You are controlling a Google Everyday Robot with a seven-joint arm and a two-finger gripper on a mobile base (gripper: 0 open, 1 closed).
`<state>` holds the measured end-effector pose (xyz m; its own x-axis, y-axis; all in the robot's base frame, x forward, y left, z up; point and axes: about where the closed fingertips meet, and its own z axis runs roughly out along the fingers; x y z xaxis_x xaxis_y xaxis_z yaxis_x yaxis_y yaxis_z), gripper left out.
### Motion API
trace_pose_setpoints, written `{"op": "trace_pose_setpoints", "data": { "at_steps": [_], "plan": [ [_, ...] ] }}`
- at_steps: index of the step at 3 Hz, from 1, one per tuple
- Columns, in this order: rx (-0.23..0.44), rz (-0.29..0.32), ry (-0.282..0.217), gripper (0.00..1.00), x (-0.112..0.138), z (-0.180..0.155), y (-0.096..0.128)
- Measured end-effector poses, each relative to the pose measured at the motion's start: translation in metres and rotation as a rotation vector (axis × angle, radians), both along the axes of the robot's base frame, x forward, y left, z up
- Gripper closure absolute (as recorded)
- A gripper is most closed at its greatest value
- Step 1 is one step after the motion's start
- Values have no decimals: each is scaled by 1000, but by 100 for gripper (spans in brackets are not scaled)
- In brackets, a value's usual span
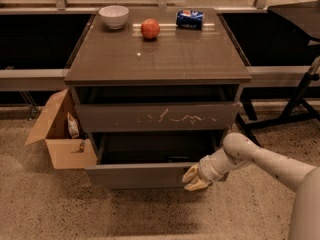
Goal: Close middle drawer
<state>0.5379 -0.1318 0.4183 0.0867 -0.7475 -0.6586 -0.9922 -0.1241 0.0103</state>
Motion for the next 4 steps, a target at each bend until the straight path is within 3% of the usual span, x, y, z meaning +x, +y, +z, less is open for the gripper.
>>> {"op": "trace_pose_setpoints", "data": {
  "at_steps": [1,2,4],
  "plan": [
    [-21,-29,-19,89,17,0,-5],
    [-29,-91,-38,97,38,-2,-12],
    [-17,-156,-66,43,60,2,-21]
  ]
}}
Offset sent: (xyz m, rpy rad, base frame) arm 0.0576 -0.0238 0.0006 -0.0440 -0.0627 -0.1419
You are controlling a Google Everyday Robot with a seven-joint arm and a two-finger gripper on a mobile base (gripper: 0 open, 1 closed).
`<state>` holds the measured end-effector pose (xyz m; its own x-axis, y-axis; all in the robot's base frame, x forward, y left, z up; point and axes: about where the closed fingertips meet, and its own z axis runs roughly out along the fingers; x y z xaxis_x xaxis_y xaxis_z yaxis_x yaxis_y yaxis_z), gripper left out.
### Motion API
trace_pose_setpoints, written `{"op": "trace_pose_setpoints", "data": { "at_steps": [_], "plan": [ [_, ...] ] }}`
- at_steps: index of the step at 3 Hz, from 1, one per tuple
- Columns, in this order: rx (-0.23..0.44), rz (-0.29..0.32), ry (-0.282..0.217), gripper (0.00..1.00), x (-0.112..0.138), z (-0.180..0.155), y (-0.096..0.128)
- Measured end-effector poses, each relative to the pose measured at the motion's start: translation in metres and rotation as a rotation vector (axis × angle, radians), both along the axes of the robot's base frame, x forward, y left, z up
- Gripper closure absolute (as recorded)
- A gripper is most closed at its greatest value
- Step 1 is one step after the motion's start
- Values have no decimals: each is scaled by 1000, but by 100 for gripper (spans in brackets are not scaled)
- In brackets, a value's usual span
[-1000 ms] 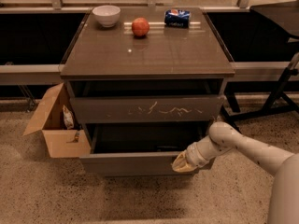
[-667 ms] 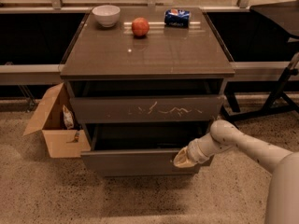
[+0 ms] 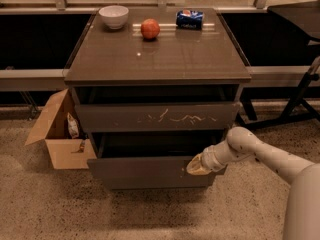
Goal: Close middle drawer
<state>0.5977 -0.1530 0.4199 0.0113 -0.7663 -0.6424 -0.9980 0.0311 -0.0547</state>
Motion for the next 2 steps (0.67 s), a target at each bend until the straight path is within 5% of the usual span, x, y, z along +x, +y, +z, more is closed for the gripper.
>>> {"op": "trace_pose_setpoints", "data": {
  "at_steps": [2],
  "plan": [
    [17,-13,-18,0,7,8,-9]
  ]
}}
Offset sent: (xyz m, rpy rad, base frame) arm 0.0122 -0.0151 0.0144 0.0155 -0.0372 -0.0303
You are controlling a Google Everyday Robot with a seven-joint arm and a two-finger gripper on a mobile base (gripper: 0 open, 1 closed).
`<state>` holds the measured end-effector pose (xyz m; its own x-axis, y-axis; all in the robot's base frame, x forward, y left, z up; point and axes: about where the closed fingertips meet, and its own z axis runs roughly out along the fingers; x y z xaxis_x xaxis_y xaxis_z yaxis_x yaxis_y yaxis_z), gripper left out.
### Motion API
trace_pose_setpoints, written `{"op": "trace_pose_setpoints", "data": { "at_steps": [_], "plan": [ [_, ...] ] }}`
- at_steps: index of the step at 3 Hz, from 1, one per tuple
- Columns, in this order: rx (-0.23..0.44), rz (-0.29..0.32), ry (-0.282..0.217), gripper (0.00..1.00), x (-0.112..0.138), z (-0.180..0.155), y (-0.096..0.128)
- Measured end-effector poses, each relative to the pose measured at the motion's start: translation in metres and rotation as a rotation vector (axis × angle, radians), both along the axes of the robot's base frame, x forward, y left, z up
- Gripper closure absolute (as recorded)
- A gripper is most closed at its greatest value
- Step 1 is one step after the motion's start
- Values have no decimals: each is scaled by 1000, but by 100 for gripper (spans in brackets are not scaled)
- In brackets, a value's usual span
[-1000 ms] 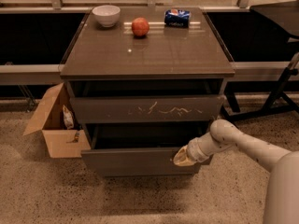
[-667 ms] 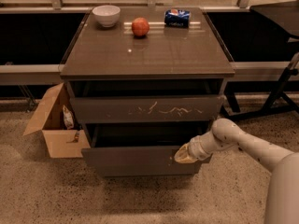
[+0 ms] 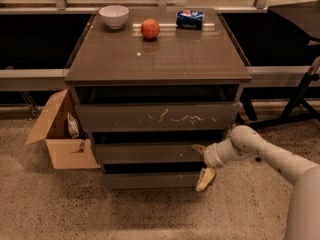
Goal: Close middle drawer
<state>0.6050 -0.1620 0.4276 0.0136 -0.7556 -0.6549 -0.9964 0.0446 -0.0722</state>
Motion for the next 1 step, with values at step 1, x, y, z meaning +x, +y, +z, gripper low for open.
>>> {"op": "trace_pose_setpoints", "data": {
  "at_steps": [1],
  "plan": [
    [6,7,-4,0,-2,4,-2]
  ]
}}
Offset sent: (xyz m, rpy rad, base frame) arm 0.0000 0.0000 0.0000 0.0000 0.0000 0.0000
